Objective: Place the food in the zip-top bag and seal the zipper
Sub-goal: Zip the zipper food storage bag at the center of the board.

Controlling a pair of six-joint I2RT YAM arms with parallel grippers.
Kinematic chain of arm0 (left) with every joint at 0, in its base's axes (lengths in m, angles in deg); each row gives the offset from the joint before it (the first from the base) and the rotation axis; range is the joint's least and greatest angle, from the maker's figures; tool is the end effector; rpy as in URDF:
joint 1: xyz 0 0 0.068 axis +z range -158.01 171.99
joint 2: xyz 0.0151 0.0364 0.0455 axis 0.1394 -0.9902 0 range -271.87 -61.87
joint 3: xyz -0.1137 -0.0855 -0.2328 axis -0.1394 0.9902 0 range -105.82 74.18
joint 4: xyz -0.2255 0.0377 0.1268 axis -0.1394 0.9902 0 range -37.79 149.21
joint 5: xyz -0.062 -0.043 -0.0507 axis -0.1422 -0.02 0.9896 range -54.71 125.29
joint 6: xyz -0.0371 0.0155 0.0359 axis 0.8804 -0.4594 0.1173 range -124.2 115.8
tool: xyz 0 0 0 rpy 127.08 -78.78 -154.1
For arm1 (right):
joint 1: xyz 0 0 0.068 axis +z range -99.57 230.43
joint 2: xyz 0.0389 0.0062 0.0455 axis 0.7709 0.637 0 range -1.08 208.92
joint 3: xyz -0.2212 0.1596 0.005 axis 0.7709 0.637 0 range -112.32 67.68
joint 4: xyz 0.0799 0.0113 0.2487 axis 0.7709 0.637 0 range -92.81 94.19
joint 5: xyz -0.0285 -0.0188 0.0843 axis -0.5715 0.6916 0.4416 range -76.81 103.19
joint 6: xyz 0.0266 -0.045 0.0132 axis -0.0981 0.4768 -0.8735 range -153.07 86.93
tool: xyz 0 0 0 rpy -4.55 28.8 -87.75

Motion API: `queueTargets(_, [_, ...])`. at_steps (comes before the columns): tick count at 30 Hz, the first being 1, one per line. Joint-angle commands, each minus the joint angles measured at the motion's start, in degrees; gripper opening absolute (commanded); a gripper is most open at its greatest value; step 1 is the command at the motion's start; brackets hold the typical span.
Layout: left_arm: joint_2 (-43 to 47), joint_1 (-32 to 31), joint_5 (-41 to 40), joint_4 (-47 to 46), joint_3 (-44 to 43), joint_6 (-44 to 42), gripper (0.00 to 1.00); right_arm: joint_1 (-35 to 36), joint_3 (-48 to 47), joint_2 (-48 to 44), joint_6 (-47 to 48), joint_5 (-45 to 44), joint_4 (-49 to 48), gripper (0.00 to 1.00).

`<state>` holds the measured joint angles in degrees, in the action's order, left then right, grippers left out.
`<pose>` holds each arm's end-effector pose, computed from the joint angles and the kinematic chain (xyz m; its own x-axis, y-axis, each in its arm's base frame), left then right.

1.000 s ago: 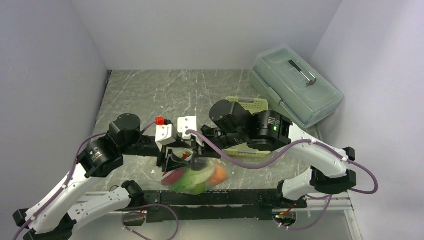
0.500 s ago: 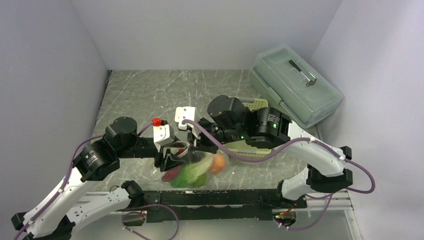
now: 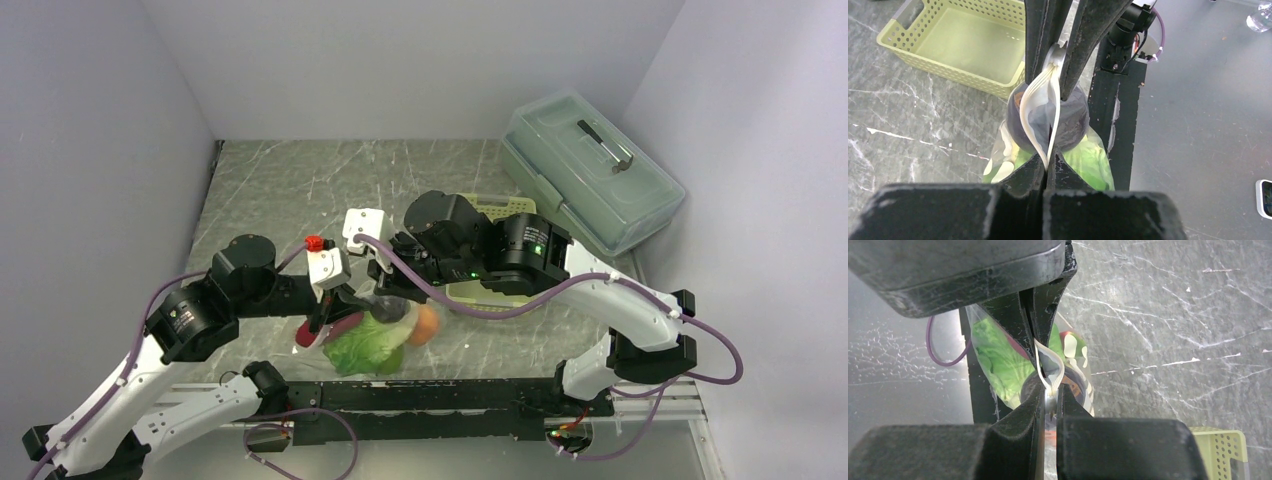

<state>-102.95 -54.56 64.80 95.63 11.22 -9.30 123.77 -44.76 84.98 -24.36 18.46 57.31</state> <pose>0.0722 -0.1018 0.3955 -0.1674 0.2891 -0.9426 0.9656 0.2411 -0.0976 0.0789 0.2746 0.4787 -0.0097 -0.5581 -0.8297 -0.9887 0.1293 -0.0754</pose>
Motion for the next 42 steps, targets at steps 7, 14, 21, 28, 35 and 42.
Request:
queueTargets(7, [-0.03, 0.14, 1.11, 0.02, -1.52, -1.05, 0.0, 0.14, 1.84, -4.24, -1.02, -2.98, -6.31, 0.09])
queueTargets(14, [-1.02, 0.18, 2.44, 0.01, -1.59, -1.2, 0.0, 0.14, 7.91, -8.49, -0.63, -3.5, -11.9, 0.4])
queueTargets(21, [-0.28, 0.18, 2.93, -0.26, -1.07, -0.79, 0.0, -0.02, 15.53, -13.88, 0.48, -1.17, -17.71, 0.53])
queueTargets(28, [0.75, 0.14, 3.48, -0.99, -1.0, -0.19, 0.0, -0.39, 24.82, -19.6, 1.15, 0.62, -26.02, 0.58])
queueTargets(35, [2.0, 0.14, 4.02, -2.08, -0.85, 0.91, 0.0, -0.4, 32.31, -23.24, 1.0, 3.85, -33.62, 0.6])
queueTargets(42, [2.97, 0.17, 4.9, -3.44, -0.76, 1.82, 0.0, -0.39, 36.38, -23.93, 0.26, 6.25, -40.01, 0.6])
